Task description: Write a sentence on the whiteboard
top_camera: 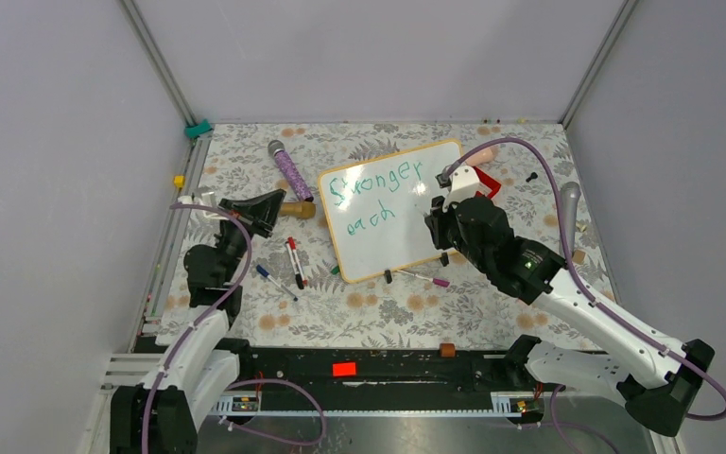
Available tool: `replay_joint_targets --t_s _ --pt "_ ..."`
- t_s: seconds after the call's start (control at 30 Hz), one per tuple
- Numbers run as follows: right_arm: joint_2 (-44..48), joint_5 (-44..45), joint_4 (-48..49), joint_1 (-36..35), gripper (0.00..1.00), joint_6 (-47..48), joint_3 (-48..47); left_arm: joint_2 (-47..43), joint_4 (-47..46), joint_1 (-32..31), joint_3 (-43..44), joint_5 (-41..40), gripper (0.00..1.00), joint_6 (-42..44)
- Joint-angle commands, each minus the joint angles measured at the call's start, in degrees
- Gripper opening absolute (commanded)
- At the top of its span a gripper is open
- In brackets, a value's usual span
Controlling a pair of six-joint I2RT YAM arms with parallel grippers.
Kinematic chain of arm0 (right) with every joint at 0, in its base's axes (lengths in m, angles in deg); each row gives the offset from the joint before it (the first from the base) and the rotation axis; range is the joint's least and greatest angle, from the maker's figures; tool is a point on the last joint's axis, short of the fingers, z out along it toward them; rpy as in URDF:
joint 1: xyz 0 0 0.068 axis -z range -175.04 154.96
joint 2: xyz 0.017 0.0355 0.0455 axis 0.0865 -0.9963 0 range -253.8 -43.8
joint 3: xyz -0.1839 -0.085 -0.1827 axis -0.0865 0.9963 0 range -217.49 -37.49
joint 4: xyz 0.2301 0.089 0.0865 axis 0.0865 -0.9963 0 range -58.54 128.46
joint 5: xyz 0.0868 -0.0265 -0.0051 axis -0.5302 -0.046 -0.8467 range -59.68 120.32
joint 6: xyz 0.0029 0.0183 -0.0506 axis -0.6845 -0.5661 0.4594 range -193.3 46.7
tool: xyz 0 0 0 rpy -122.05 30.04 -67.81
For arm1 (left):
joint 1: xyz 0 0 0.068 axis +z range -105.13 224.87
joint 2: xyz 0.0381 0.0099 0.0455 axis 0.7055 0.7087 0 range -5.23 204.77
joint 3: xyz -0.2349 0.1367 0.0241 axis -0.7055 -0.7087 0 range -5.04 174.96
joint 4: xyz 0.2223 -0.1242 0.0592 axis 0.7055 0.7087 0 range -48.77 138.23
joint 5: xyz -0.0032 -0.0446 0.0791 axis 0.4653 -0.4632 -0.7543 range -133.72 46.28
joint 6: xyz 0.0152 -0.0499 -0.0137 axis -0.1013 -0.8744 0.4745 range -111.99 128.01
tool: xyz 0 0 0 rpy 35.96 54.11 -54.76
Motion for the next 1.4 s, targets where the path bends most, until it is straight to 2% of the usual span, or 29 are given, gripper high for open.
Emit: replay_joint_targets --t_s 0.0,0.03,0.13,0.23,0.3,0.47,0.6,0.67,0.73,0.83,0.87,0.93,1.0,1.03,1.27,1.37 --pt "0.71 -0.48 3.12 0.32 0.00 -0.08 -0.51 0.92 3.56 -2.38 0.51 -1.11 0.00 -1.74" --pt "0.70 -0.49 3.14 0.36 0.00 -0.02 -0.50 2.82 3.53 -2.57 0.90 0.47 0.00 -1.84" --pt "0.43 -0.95 2.31 0.31 0.00 0.01 -1.14 7.55 -5.16 -2.55 -0.78 4.37 0.00 -7.90" --pt "0.63 -0.96 2.10 0.36 0.00 0.06 -0.96 12.91 -2.83 -2.65 2.71 10.68 0.00 -9.25" --pt "1.03 -0.80 1.71 0.32 0.00 0.16 -0.97 13.83 -1.27 -2.63 3.10 11.50 0.36 -9.19" --pt "2.58 -0.56 1.54 0.36 0.00 0.33 -0.24 10.66 10.07 -2.71 3.92 9.44 0.59 -3.13" --pt "2.57 -1.61 1.44 0.31 0.00 0.34 -0.16 10.46 12.79 -2.76 4.10 10.16 0.60 -3.88" --pt "2.63 -1.86 1.42 0.30 0.00 0.23 -0.16 10.22 14.98 -2.75 4.48 10.45 0.73 -4.06" --pt "2.94 -1.84 1.22 0.33 0.00 0.19 -0.07 10.08 17.44 -2.85 5.32 11.94 0.57 -1.76" --pt "3.44 -1.93 1.19 0.31 0.00 0.13 0.18 11.49 24.27 -3.38 8.21 11.61 0.56 1.93" --pt "3.53 -1.97 1.25 0.33 0.00 0.15 0.13 12.26 25.63 -3.79 8.95 11.86 0.51 3.68" --pt "3.40 -2.29 1.28 0.31 0.00 0.09 0.06 13.76 26.34 -4.95 9.63 12.87 0.30 6.82" --pt "3.35 -2.49 1.19 0.38 0.00 0.00 -0.06 14.69 22.62 -5.87 8.02 12.19 0.17 6.98" --pt "3.32 -2.61 1.19 0.32 0.00 0.02 -0.05 15.04 19.94 -5.98 6.78 12.16 0.02 6.80" --pt "2.88 -2.85 0.14 0.31 0.00 -0.06 -0.66 21.82 5.18 -6.68 3.97 14.96 0.00 3.13" --pt "2.98 -3.00 -0.52 0.31 0.00 -0.31 -0.86 23.94 10.06 -7.01 6.70 15.01 0.00 5.21"
